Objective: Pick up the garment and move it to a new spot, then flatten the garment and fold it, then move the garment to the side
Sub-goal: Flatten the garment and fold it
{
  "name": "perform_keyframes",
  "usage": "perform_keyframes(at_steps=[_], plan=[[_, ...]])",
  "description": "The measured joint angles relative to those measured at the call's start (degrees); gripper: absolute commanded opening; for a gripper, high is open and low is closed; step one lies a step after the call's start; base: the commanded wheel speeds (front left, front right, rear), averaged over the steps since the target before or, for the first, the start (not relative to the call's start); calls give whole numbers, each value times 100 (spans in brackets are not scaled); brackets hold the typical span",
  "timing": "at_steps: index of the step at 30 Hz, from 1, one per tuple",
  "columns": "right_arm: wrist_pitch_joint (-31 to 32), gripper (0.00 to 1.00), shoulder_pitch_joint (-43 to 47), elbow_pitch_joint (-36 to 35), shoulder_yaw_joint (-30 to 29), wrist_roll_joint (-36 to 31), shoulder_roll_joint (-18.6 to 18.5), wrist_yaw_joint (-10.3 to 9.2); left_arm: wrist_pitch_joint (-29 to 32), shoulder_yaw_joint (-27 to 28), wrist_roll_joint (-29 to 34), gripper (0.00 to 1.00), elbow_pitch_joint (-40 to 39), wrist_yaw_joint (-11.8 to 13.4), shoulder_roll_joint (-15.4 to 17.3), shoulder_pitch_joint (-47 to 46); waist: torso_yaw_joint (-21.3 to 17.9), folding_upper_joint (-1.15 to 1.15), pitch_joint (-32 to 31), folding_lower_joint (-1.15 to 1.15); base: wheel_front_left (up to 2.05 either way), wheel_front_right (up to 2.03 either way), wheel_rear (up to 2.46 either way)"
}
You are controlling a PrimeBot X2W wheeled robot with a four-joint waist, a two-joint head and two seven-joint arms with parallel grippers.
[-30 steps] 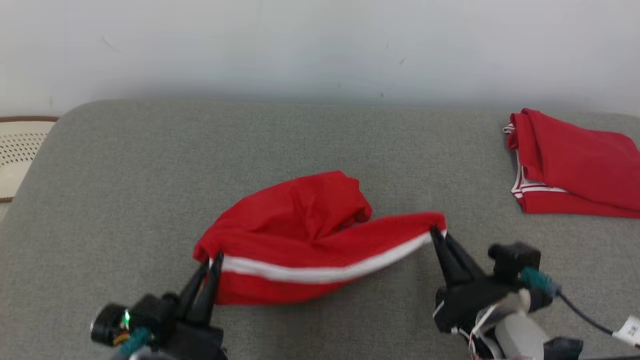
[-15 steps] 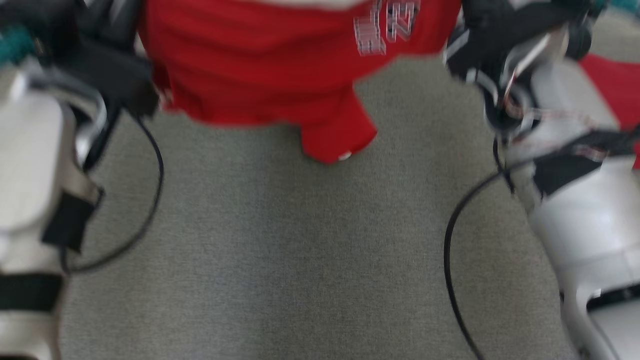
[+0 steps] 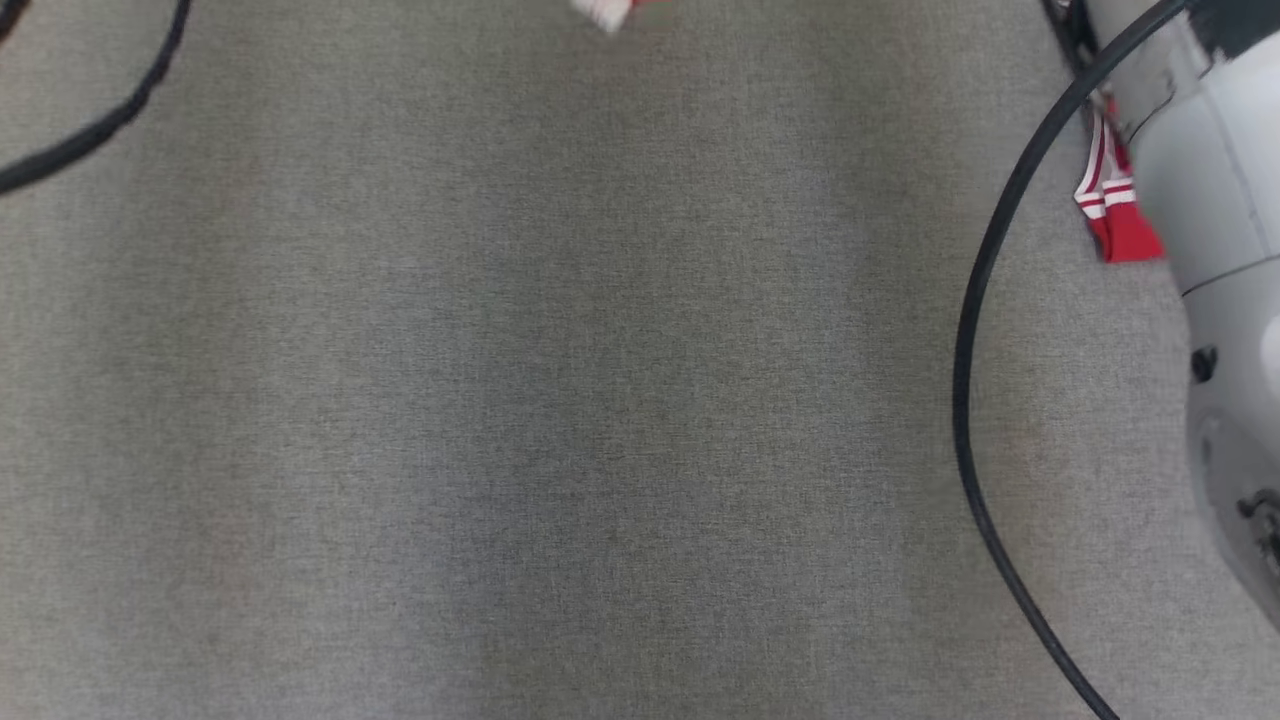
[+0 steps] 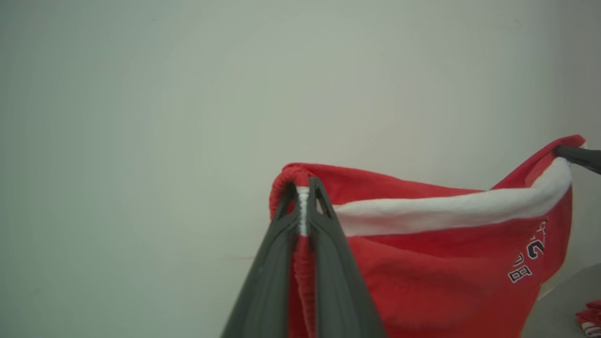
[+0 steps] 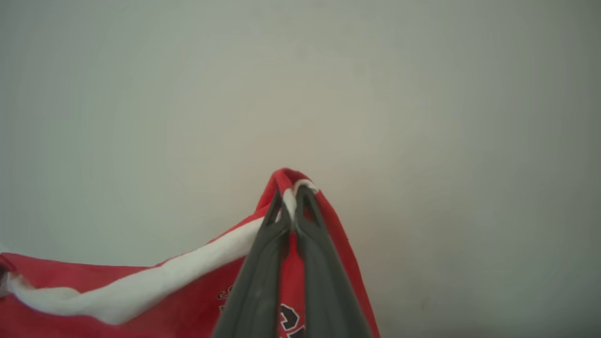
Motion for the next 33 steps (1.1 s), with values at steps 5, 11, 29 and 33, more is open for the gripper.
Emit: perform_keyframes(at_steps=[5, 11, 29, 33], plan=[[-187, 0, -380, 290, 109, -87, -3, -1, -316, -160, -76, 0, 370, 0, -90, -333, -15, 0, 134, -1, 0, 0, 0], [-261, 0, -363, 304, 488, -103, -73, -1, -573, -322, -127, 0, 660, 0, -82, -402, 22, 0, 337, 0, 0, 0, 0], [-564, 0, 3197, -2082, 2011, 1213, -1147, 0, -805, 202, -522, 0, -1954, 620, 191, 3766, 15, -2, -151, -2, 0, 0, 0], [-598, 0, 3990, -2571, 2206, 1287, -1350, -1, -810, 193, -533, 0, -2632, 871, 266, 4912, -22, -2, -408, -3, 0, 0, 0]])
